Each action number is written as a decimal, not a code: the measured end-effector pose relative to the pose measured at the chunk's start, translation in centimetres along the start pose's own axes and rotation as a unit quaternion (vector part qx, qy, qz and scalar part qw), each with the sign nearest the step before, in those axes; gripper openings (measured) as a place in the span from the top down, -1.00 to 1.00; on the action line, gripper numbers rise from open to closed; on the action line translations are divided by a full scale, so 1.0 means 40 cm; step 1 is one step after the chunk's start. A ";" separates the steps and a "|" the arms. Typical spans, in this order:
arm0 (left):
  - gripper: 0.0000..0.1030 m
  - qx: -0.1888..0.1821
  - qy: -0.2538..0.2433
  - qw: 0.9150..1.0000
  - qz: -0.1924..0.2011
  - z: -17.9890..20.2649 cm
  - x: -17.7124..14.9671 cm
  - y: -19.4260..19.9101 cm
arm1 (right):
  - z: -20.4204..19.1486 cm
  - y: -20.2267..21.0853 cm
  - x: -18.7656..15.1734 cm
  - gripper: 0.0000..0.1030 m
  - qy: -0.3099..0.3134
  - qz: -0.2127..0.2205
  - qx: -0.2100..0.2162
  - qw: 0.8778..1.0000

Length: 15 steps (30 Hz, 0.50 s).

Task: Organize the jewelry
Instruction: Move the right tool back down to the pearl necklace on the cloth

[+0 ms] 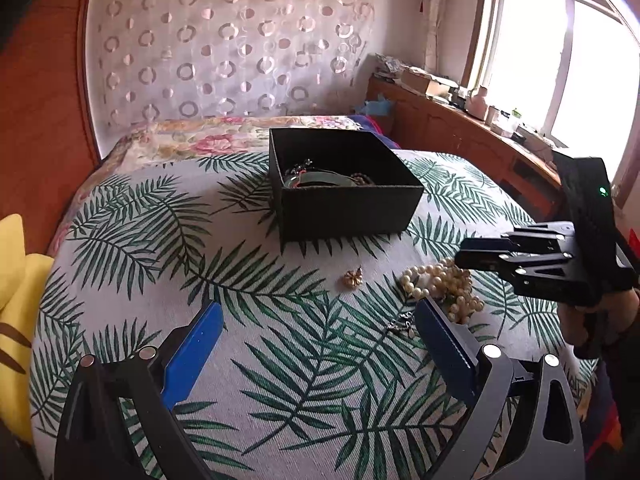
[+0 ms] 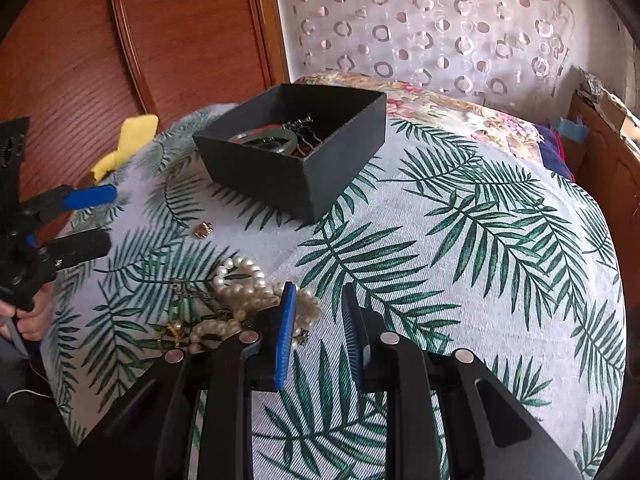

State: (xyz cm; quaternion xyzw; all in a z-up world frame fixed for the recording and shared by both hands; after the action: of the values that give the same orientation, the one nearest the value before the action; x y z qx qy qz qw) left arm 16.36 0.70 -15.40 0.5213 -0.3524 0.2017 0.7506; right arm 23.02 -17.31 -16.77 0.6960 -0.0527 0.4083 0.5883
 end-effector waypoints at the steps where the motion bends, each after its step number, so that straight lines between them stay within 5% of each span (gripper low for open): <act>1: -0.80 0.000 -0.001 1.000 0.000 0.004 0.000 0.000 | -0.001 -0.005 0.001 0.51 0.004 -0.003 -0.004 1.000; 12: -0.80 -0.005 -0.001 1.000 -0.004 0.013 -0.009 -0.006 | -0.004 -0.030 0.010 0.51 0.044 -0.027 -0.031 0.998; 15: -0.80 -0.006 0.001 1.000 -0.005 0.012 -0.013 -0.007 | -0.012 -0.028 0.009 0.83 0.052 -0.029 -0.019 0.998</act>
State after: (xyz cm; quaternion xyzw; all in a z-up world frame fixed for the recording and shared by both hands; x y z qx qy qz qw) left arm 16.05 0.19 -15.84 0.5183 -0.3500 0.1962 0.7552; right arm 23.63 -16.41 -17.45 0.6637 -0.0101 0.4256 0.6150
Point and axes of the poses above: each gripper's, at about its wrist camera, not at the fingertips, and y roughly against the way its jaws point, z to its right, x to its top, the point moved 7 cm from there along -y, roughly the way its jaws point, and after that the axes turned 8 degrees about -x, right-handed, at the moved point
